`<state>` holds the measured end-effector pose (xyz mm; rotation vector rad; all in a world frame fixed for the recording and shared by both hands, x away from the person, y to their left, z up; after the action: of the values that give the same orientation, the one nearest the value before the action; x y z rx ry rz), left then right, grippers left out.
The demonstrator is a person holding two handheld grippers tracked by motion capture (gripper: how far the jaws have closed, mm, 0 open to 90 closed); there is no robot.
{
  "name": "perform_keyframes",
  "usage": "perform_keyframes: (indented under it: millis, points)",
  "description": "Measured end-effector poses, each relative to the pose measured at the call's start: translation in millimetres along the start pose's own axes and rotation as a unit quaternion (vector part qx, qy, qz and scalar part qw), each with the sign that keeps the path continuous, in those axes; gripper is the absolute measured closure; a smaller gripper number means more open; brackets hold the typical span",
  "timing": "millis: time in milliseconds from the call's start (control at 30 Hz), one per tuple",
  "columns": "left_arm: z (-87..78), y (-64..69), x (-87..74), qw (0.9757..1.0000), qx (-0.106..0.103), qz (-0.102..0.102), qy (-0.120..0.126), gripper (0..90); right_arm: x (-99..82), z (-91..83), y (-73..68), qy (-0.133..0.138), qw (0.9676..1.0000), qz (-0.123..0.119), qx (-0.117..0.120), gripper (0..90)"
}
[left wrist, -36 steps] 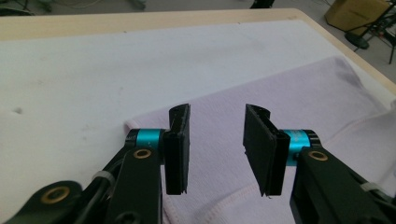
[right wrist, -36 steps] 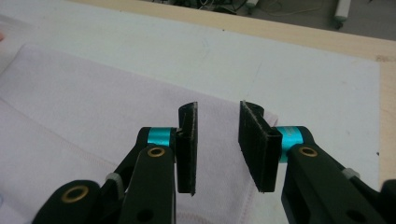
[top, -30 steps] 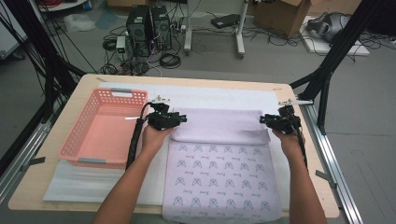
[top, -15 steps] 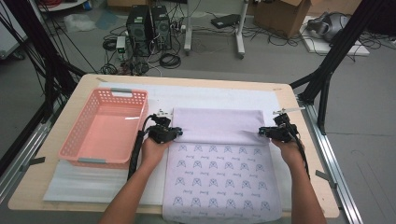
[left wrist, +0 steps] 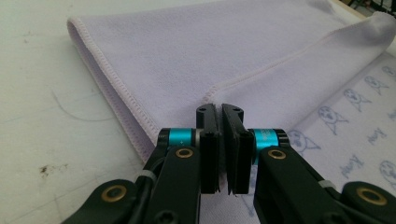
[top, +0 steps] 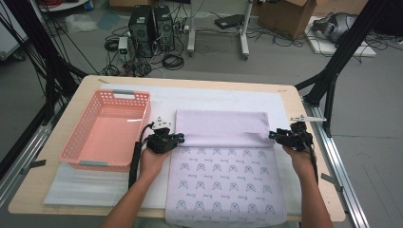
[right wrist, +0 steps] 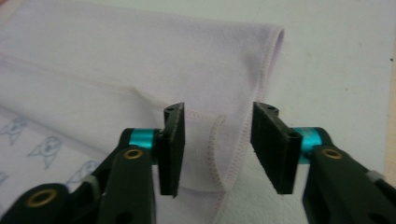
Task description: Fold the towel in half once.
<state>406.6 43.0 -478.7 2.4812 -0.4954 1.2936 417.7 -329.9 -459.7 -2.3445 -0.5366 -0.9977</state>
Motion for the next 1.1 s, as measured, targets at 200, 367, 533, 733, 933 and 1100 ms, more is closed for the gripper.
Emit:
perform_keyframes:
  millis: [200, 367, 533, 733, 933, 1100]
  points:
    - [-5.2, 2.8, 2.3, 0.9999, -0.009, 0.005, 0.010, 84.8, -9.0, 17.4, 1.1, -0.035, 0.9992, 0.011, 0.018, 76.0]
    - [-17.3, 9.1, 4.0, 0.9993, -0.023, 0.011, 0.028, 85.3, -13.0, 6.9, -6.3, -0.019, 0.9993, -0.009, 0.031, 87.3]
    - [-34.5, 15.7, -8.7, 0.9984, -0.034, 0.025, 0.037, 85.5, -27.9, -10.9, -16.4, -0.014, 0.9988, -0.037, 0.030, 87.2]
    - [-53.4, 19.9, -25.5, 0.9974, -0.047, 0.036, 0.040, 85.4, -53.7, -33.7, -31.0, 0.010, 0.9977, -0.053, 0.040, 87.2]
    - [-70.4, 26.9, -42.6, 0.9965, -0.062, 0.039, 0.040, 85.1, -80.0, -48.7, -50.4, 0.022, 0.9965, -0.060, 0.053, 87.2]
    - [-84.3, 28.9, -53.5, 0.9963, -0.068, 0.028, 0.045, 84.8, -92.9, -56.3, -62.1, 0.024, 0.9962, -0.063, 0.055, 87.2]
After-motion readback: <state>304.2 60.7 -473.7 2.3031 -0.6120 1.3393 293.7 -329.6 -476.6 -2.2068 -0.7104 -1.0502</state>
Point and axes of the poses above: each handheld gripper's, and its own axes: z roughly forward along the jaws, x roughly out of its top, y roughly to its right, the point moved 8 cm from there along z, roughly forward along the jaws, and after that the axes turned 14 degrees about x, right-handed, at the moved point
